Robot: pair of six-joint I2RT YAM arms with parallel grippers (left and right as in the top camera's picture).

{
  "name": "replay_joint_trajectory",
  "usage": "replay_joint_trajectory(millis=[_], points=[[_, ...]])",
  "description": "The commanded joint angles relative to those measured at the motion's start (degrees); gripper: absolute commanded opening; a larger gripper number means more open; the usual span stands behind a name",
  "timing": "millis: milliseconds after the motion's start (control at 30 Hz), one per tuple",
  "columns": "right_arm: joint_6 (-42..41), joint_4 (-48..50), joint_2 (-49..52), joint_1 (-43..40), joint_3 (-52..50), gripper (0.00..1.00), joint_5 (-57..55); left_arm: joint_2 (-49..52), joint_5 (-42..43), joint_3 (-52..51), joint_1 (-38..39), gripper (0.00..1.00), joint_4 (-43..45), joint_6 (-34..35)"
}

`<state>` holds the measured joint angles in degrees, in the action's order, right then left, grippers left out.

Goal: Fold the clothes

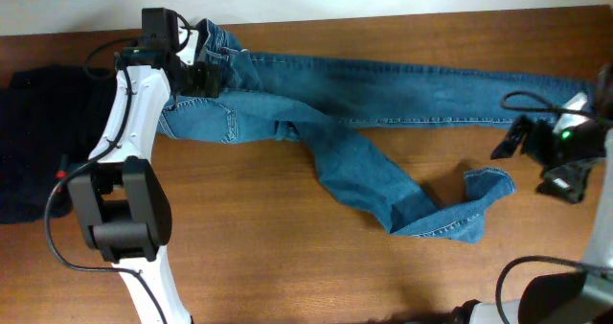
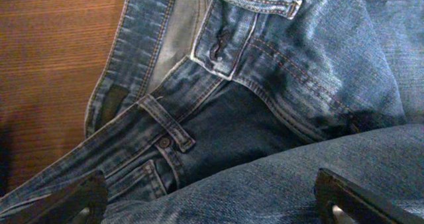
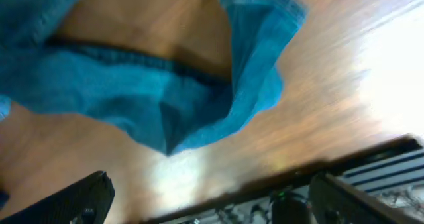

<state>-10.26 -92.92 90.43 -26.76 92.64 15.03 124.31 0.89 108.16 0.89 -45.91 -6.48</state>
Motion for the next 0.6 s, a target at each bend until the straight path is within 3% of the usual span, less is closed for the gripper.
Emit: replay_joint_trajectory(millis=[0,200,567], points=[[-0.15,2.36,-5.49,0.04,-4.94,0.99,2.80,0.20,0.83,0.55,0.07,0.99,-0.04,-0.92],[-1.44,6.27,-11.08,0.07,-14.29,0.99,2.78,0.20,0.83,0.55,0.07,1.00,-0.04,-0.92],[-9.40,16.00,-11.43,0.02,-26.69,0.99,1.03,0.20,0.83,0.55,0.07,0.99,-0.04,-0.92]])
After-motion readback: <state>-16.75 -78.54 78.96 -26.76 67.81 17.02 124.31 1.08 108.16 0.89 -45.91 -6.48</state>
